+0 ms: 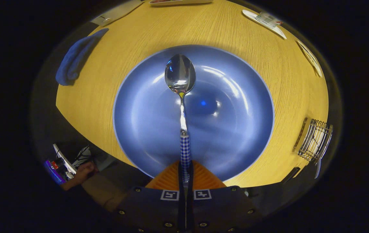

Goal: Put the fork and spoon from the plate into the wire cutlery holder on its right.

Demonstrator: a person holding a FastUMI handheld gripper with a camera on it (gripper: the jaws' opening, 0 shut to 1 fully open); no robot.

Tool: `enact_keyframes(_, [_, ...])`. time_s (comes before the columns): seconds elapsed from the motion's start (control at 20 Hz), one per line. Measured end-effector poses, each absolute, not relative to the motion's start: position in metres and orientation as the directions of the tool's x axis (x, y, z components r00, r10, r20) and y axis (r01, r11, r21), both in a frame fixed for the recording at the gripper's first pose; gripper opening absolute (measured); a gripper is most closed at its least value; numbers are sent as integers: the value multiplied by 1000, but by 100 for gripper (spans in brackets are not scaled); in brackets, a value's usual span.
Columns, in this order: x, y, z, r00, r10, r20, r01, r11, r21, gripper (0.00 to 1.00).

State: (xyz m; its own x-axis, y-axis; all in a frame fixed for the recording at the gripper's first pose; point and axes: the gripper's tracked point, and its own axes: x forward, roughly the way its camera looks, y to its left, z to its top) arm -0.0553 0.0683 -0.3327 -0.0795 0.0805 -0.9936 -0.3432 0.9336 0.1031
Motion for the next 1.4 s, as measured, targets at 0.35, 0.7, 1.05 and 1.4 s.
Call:
enact_keyframes(0.35, [-64,23,-275,-207,64,-976,-427,892,149,2])
enact_keyframes(0.7, [-77,-97,-203,-261,-104,-960,-457,889,28,2])
enact_keyframes(1.05, [-97,-163,-180,-295,-147,-944,-383,923,-24,2])
enact_keyframes(1.4, [-105,-189,-168,-334,-141,-932,-329,944,-25,2])
